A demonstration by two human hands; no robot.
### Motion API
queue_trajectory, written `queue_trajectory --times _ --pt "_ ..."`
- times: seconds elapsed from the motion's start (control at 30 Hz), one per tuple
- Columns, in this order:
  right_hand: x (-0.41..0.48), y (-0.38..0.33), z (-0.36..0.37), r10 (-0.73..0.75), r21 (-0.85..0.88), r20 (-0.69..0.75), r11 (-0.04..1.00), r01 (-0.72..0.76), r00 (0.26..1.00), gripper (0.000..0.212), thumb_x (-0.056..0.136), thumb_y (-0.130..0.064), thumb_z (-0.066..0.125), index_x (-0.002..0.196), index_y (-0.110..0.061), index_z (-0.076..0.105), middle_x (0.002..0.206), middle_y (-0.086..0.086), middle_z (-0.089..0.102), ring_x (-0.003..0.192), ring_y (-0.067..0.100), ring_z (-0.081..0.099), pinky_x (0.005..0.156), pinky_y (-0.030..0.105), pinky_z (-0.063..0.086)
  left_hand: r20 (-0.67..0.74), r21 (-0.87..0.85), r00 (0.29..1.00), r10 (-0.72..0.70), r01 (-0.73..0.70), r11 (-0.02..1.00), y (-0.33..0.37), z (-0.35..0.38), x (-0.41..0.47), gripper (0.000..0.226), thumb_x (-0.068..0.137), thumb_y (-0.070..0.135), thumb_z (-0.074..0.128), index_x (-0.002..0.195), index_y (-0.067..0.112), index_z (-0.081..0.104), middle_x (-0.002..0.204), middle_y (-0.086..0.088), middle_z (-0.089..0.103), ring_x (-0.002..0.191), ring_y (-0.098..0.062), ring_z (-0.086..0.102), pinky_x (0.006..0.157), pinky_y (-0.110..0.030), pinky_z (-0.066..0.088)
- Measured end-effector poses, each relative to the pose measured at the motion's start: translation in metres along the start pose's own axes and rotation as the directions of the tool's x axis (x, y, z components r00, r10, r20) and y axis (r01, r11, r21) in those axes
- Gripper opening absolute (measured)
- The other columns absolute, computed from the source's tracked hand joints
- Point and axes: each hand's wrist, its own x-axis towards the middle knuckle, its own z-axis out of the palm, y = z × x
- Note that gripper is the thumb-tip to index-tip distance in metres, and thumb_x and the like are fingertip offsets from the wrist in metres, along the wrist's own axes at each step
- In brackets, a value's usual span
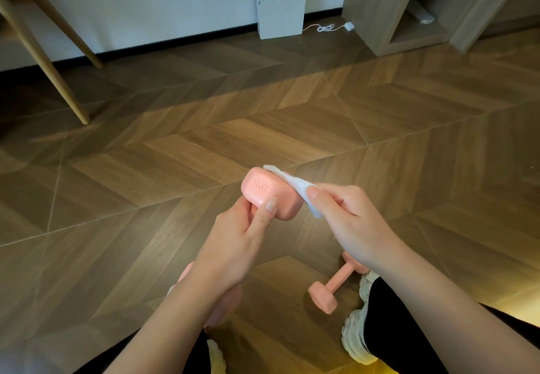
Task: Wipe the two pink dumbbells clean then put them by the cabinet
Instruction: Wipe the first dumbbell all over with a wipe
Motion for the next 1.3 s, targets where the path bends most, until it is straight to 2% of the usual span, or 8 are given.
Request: queue_trajectory --times 0.27,0.47,0.57,0.7,0.87,1.03,1.17,1.3 --pt "0.005 -0.004 0.0 0.02 0.031 -0.001 0.999 -0.02 1.0 0.074 0.103 -0.004 0.036 0.063 -0.06 0.064 0.058 -0.036 0.054 0.065 -0.016 0.054 0.064 0.001 0.037 0.053 -0.029 0.989 0.136 -0.135 0.99 0.001 -0.003 -0.003 0.071 0.071 0.095 0.02 0.072 0.03 0.049 0.059 0.013 0.055 0.052 -0.006 0.047 0.055 -0.031 0.04" --pt "0.004 -0.003 0.002 0.086 0.084 -0.006 0.993 -0.085 0.996 0.034 0.099 -0.03 0.043 0.104 -0.03 0.076 0.082 -0.013 0.072 0.081 0.007 0.063 0.076 0.035 0.048 0.195 0.217 0.958 0.21 -0.251 0.943 -0.002 -0.008 -0.002 0.061 0.075 0.093 0.016 0.081 0.04 0.046 0.072 0.023 0.06 0.065 -0.003 0.053 0.057 -0.027 0.035" --pt "-0.001 -0.007 0.003 0.066 0.085 0.031 0.994 -0.069 0.997 0.039 0.1 -0.025 0.042 0.093 -0.009 0.076 0.074 -0.019 0.068 0.079 0.0 0.061 0.074 0.027 0.045 0.174 0.183 0.975 0.139 -0.171 0.968 -0.003 -0.004 -0.002 0.063 0.075 0.09 0.018 0.074 0.034 0.047 0.063 0.017 0.059 0.061 -0.003 0.054 0.059 -0.032 0.039" --pt "-0.004 -0.005 0.001 0.042 0.053 0.045 0.998 -0.045 0.998 0.045 0.1 -0.027 0.039 0.089 0.001 0.073 0.086 0.016 0.074 0.091 0.034 0.068 0.083 0.051 0.048 0.074 0.014 0.996 0.058 -0.059 0.998 -0.004 -0.001 0.001 0.062 0.079 0.082 0.021 0.065 0.027 0.048 0.053 0.016 0.057 0.047 -0.003 0.05 0.055 -0.026 0.037" --pt "-0.004 -0.017 -0.002 -0.04 0.138 0.038 0.99 0.035 0.998 0.078 0.103 0.003 0.037 0.064 -0.06 0.061 0.051 -0.039 0.048 0.058 -0.021 0.052 0.06 -0.005 0.034 0.028 -0.231 0.998 0.049 -0.041 0.972 -0.004 0.0 0.003 0.074 0.077 0.091 0.025 0.06 0.022 0.046 0.053 0.005 0.048 0.047 -0.012 0.042 0.047 -0.026 0.035" --pt "0.0 -0.008 -0.005 -0.007 0.052 -0.035 0.999 0.009 0.999 0.062 0.104 -0.013 0.04 0.068 -0.056 0.066 0.061 -0.037 0.057 0.066 -0.015 0.055 0.064 0.003 0.038 0.128 -0.209 0.957 0.261 -0.231 0.95 -0.005 -0.002 -0.001 0.061 0.083 0.087 0.027 0.064 0.035 0.051 0.055 0.01 0.049 0.05 -0.006 0.042 0.051 -0.022 0.033" --pt "0.0 -0.005 -0.003 0.023 0.067 0.053 0.997 -0.026 0.998 0.036 0.105 -0.02 0.039 0.119 -0.029 0.071 0.122 -0.021 0.069 0.123 -0.005 0.055 0.098 0.016 0.042 0.201 -0.07 0.946 0.255 -0.245 0.967 -0.005 0.0 -0.004 0.059 0.079 0.09 0.025 0.07 0.038 0.051 0.061 0.014 0.055 0.053 -0.006 0.047 0.056 -0.028 0.037" --pt "-0.004 0.0 -0.003 0.002 0.112 0.049 0.994 -0.007 0.999 0.038 0.099 -0.024 0.042 0.12 -0.008 0.07 0.117 -0.022 0.069 0.118 -0.007 0.058 0.094 0.015 0.042 0.161 -0.04 0.972 0.172 -0.168 0.985 -0.003 0.006 -0.004 0.073 0.078 0.09 0.019 0.064 0.024 0.048 0.055 0.012 0.054 0.049 -0.004 0.046 0.055 -0.021 0.038"
